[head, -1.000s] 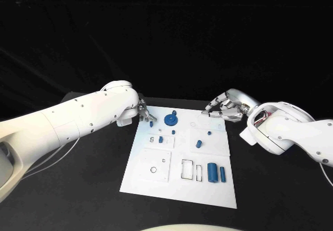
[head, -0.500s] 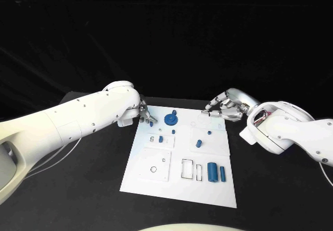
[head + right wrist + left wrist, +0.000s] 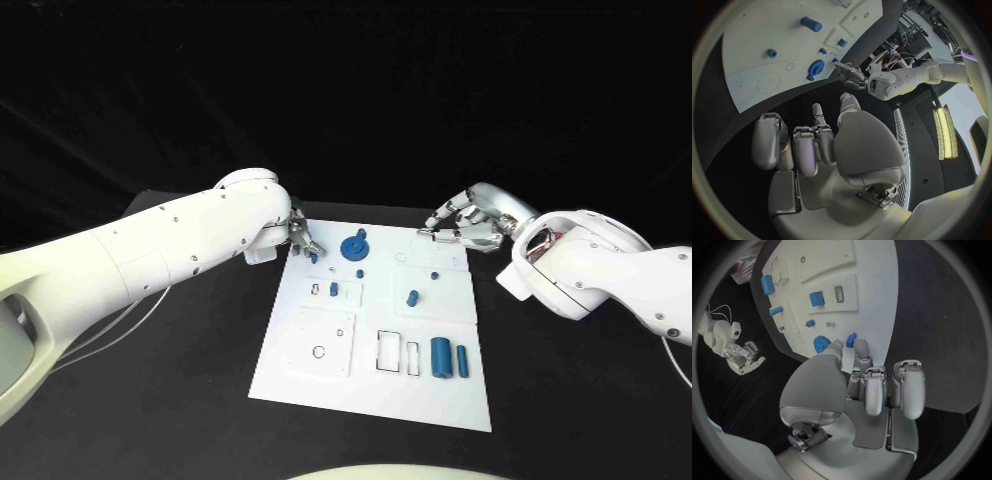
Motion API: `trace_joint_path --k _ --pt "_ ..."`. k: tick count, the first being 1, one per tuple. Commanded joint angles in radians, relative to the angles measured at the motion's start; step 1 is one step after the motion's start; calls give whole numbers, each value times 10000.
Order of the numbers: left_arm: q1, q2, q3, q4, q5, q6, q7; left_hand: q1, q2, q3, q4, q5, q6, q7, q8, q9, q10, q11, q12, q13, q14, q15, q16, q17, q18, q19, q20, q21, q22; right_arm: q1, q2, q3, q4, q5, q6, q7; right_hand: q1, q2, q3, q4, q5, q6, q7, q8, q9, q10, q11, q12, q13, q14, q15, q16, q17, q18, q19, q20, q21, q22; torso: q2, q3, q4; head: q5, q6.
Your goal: Assemble the parts on the task board
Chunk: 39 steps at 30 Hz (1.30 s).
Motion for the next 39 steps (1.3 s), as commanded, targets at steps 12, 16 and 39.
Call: trace_joint_path --k 12,16,39 --pt "1 101 4 -154 198 186 -94 646 355 190 -83 64 138 -27 -136 -151 78 -37 33 -38 1031 10 55 2576 146 469 44 48 1796 -7 20 -1 22 -113 14 66 -36 109 -49 -3 39 -62 -18 49 14 -46 -4 -37 1231 800 -54 -32 1622 173 -84 6 -36 830 -3 1 -11 -27 -6" --pt "1 128 4 -219 223 284 -109 679 364 200 -83 64 143 -28 -142 -161 79 -38 34 -39 1034 9 62 2584 145 471 43 50 1800 -6 12 -1 30 -113 23 65 -36 109 -49 -3 39 -62 -18 49 14 -46 -4 -37 1231 800 -54 -32 1622 173 -84 6 -36 830 -1 14 -3 -29 5" --pt "-2 -154 6 58 1355 -449 -25 1753 -775 5647 -1193 -2 -84 8 445 320 256 -46 -288 -422 1036 -6 67 2589 141 483 12 55 1847 -6 21 -1 25 -112 -14 81 -35 124 -54 -6 56 -55 -21 55 17 -47 -7 -39 1228 797 -55 -42 1607 178 -93 5 -59 819 -10 -10 22 -11 28"
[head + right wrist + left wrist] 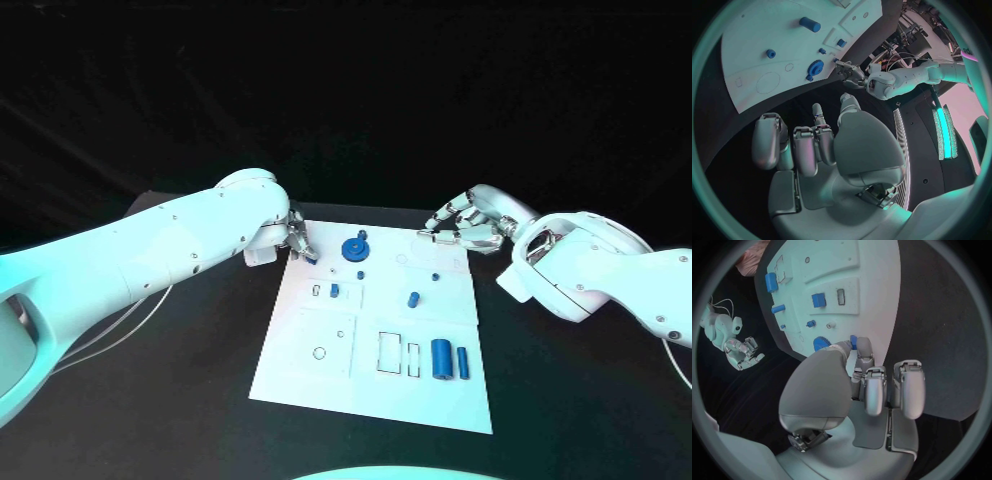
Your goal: Assemble the parts on the task board
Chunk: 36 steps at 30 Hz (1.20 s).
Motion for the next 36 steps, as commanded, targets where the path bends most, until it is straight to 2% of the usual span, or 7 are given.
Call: trace_joint_path --k 1,4,9,17,22,28,36 --pt "4 -164 6 258 837 -613 57 -236 -206 1956 -1687 -35 -49 -35 122 98 97 -18 102 39 1034 -11 25 2583 141 484 11 54 1851 -6 11 0 -3 -109 -6 76 18 72 -55 -6 57 -55 -21 55 12 -48 -7 -40 1230 796 -56 -43 1607 178 -93 5 -58 825 -14 -10 24 -37 -18" --pt "6 -384 8 558 1119 -830 35 -346 -247 2113 -1731 -37 -60 -44 188 154 134 -27 148 78 1032 -17 19 2576 140 488 6 57 1857 -6 5 0 -9 -109 -4 74 18 74 -56 -6 61 -56 -21 56 13 -50 -7 -43 1227 795 -56 -46 1602 177 -91 5 -55 827 -18 2 18 -9 -28" --pt "13 -925 12 1387 1450 -1213 -20 -559 -366 2424 -1829 -13 -55 -80 344 273 243 -60 300 224 1025 -44 1 2554 132 509 -14 75 1887 -6 -18 0 -14 -108 -3 69 18 74 -56 -6 61 -56 -21 56 13 -50 -7 -43 1227 795 -56 -46 1602 177 -91 5 -55 827 -17 0 20 -4 -33" --pt "-7 -1651 4 2653 906 -1893 184 -1141 -899 3496 -2140 132 13 -182 777 549 599 -159 771 687 1051 -130 64 2631 61 691 -91 261 2153 -6 -37 -1 -14 -85 2 78 -23 119 -70 12 90 -51 -23 63 16 -50 -10 -43 1226 797 -58 -47 1604 177 -88 4 -62 827 -7 -3 12 42 -53" --pt "-126 -2007 -5 3247 446 -2078 367 -1274 -1029 3644 -2202 171 38 -208 867 597 676 -183 839 742 1051 -144 64 2631 40 741 -103 313 2227 -6 -52 -2 -3 -79 7 79 -45 141 -76 19 103 -51 -24 65 17 -44 -10 -38 1232 798 -59 -46 1607 178 -90 3 -71 824 -8 -5 22 66 -85" --pt "-339 -2216 -25 3689 -149 -2151 495 -1384 -1224 3743 -2294 189 114 -255 971 637 816 -218 994 896 1051 -165 64 2631 5 828 -114 405 2355 -6 -66 -3 2 -76 14 80 -119 200 -100 29 134 -53 -26 70 19 -49 -11 -45 1223 797 -61 -53 1599 181 -94 1 -92 817 -3 -13 19 97 -107" --pt "-561 -2281 -159 3852 -413 -1937 454 -1486 -1327 3769 -2335 180 200 -305 1072 673 990 -266 1173 1065 1051 -194 64 2631 -28 906 -128 487 2469 -8 -71 -7 3 -74 18 90 -218 260 -133 34 129 -56 -27 74 21 -51 -11 -47 1220 796 -62 -59 1591 180 -88 0 -94 821 8 -3 0 128 -127"
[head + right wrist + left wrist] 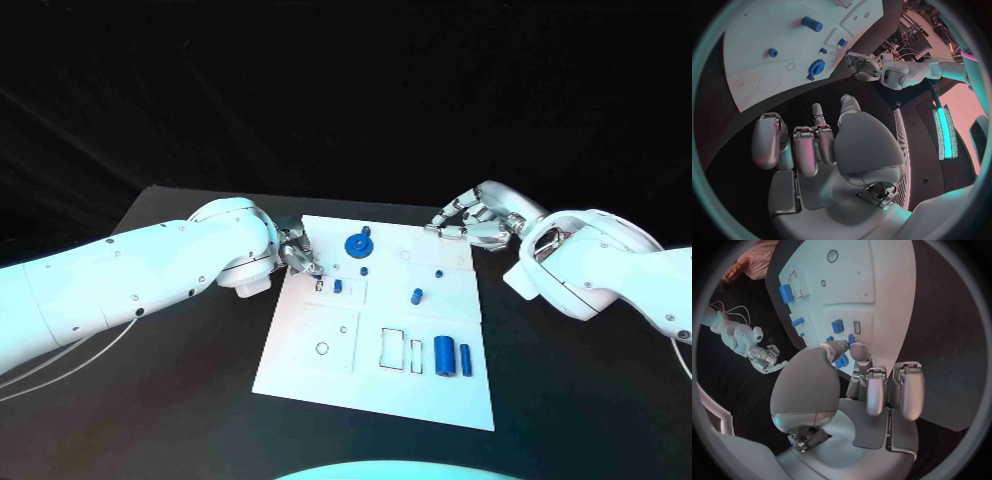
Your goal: Assemble the parts on the task board
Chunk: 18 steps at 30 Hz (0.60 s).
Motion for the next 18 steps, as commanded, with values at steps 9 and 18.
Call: trace_joint_path --k 9,18 --pt "-250 77 -61 58 -478 20 105 -100 -99 1485 -1448 37 226 -182 85 24 52 -20 -138 -240 1054 -67 64 2631 -32 955 -100 69 2488 -8 -7 -3 16 -64 27 93 -168 145 -104 6 -47 -62 -29 40 17 -48 -12 -44 1222 800 -64 -58 1593 181 -85 -3 -75 815 7 6 -8 -9 -38" --pt "-311 159 -70 10 -538 -140 -175 -228 -141 1480 -1441 28 294 -251 200 89 80 -67 -340 -571 1054 -99 64 2631 -42 977 -116 93 2520 -9 -12 -4 26 -60 81 73 -202 162 -126 1 -96 -68 -28 41 18 -53 -13 -50 1215 797 -64 -66 1580 183 -87 -3 -90 810 -1 11 -7 -10 -24"
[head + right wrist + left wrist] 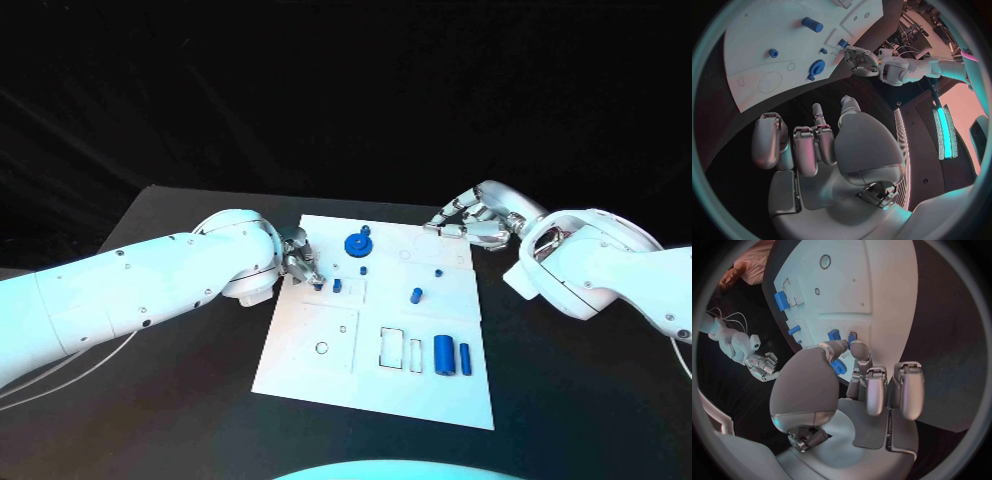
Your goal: Assemble the parts on the task board
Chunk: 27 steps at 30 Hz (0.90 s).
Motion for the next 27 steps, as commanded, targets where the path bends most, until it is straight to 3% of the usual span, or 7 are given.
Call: trace_joint_path --k 1,22,27 --pt "-22 45 -2 6 -114 -81 -160 -104 -10 1354 -1314 42 296 -255 60 26 24 -44 -54 -41 1031 -78 65 2632 -41 977 -46 59 2523 -7 0 -1 15 -66 89 60 -60 18 -73 -2 -60 -68 -28 42 11 -55 -12 -51 1214 796 -65 -68 1579 183 -87 -3 -51 812 -6 -1 1 -2 -4" --pt "-32 26 -19 0 -282 418 -370 -221 -26 1361 -1328 35 318 -329 236 183 25 -101 -403 -601 1031 -118 65 2632 -47 989 -65 72 2542 -8 3 -1 5 -67 203 19 -91 30 -104 -9 -149 -71 -30 47 13 -57 -13 -53 1211 794 -65 -77 1567 185 -88 -4 -66 810 -13 -4 5 -62 -19" --pt "-32 24 -20 -7 -292 447 -387 -258 -41 1378 -1339 40 346 -356 330 264 149 -120 -103 -228 1031 -129 65 2632 -40 972 -68 55 2518 -8 10 -2 -1 -67 211 22 -91 30 -104 -9 -149 -71 -30 47 13 -57 -13 -53 1211 794 -65 -77 1567 185 -88 -4 -66 810 -13 -2 -1 -31 -26"
